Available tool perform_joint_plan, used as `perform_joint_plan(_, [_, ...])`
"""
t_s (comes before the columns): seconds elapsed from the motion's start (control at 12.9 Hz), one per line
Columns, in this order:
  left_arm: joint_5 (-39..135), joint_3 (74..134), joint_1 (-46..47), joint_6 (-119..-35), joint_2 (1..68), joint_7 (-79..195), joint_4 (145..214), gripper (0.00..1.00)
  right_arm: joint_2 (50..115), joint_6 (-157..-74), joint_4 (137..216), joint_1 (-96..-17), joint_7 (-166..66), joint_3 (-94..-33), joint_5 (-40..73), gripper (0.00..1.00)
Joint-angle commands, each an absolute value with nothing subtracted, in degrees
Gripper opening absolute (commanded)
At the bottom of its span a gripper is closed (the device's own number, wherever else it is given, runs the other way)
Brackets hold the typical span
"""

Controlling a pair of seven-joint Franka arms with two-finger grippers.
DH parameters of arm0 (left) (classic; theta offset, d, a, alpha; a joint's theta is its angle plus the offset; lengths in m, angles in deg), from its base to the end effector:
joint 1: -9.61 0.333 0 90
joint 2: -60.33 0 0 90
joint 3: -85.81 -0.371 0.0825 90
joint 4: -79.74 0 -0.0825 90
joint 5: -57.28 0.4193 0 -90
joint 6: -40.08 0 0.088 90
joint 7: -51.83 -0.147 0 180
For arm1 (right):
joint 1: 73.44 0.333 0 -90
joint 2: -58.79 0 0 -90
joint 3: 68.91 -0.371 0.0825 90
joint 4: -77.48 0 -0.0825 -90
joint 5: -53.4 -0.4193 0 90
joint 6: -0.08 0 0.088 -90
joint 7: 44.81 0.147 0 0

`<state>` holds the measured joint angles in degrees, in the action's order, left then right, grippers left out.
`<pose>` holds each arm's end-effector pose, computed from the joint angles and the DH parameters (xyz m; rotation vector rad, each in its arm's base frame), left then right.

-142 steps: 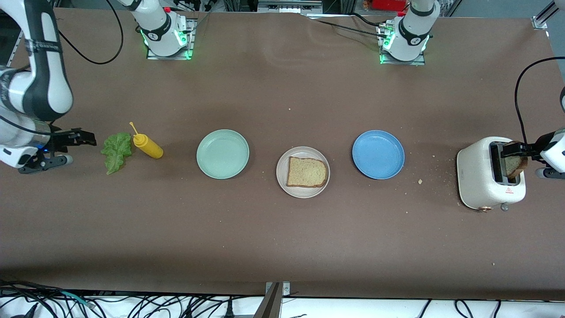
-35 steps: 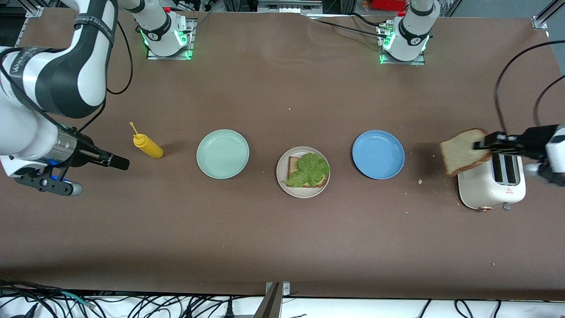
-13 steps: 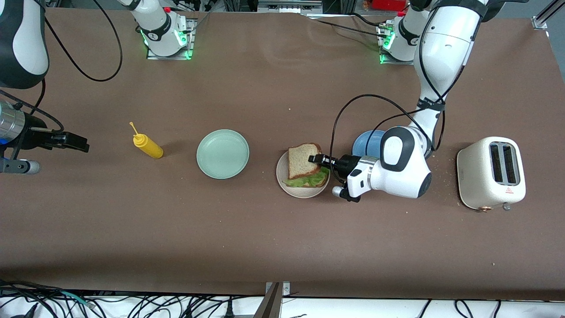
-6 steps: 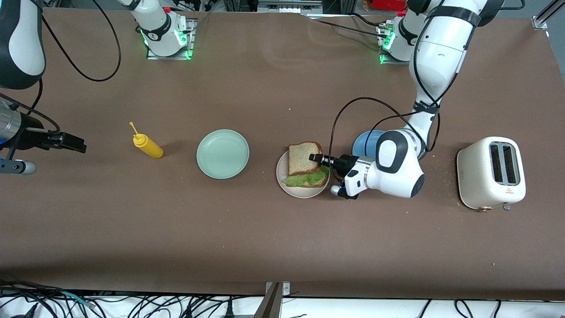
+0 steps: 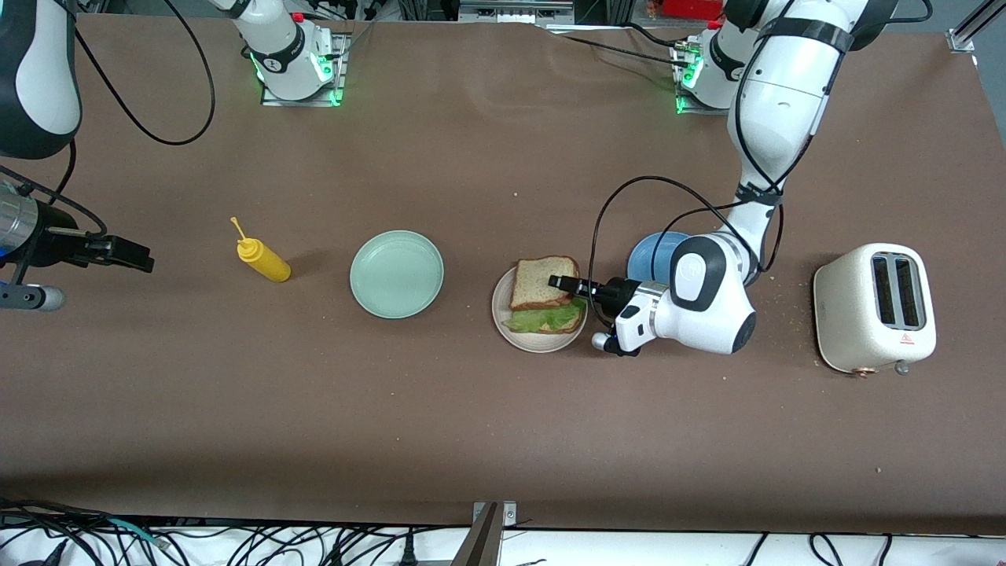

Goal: Make sandwich in beige plate with both arms
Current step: 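Lay the toast slice on the lettuce and open the left gripper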

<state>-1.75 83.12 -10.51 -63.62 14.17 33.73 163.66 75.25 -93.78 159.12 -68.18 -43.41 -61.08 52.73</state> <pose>0.6813 -0.3300 0.1951 2.2071 -0.1298 -0.4880 0.6872 -0.0175 0.5365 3.1115 -0.1032 -0.1116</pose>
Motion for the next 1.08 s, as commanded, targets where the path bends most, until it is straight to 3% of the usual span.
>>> perform_joint_plan(0.0, [-3.2, 82.0, -10.6, -63.9, 14.3, 33.4, 163.6, 1.00, 73.8, -94.6, 160.8, -68.3, -43.6, -61.5, 53.4, 1.00])
perform_joint_plan(0.23, [-3.2, 80.3, -10.5, -63.9, 14.4, 33.4, 163.3, 1.00, 73.8, -94.6, 160.8, -68.3, -43.5, -61.5, 53.4, 1.00])
perform_joint_plan(0.46, [-3.0, 74.8, -10.4, -63.7, 15.5, 34.1, 163.1, 1.00, 74.1, -94.7, 160.8, -68.5, -43.5, -61.5, 53.4, 1.00])
perform_joint_plan(1.0, [16.9, 62.4, -10.3, -63.3, 22.1, 35.4, 163.0, 1.00, 74.2, -94.8, 160.8, -68.6, -43.6, -61.5, 53.4, 1.00])
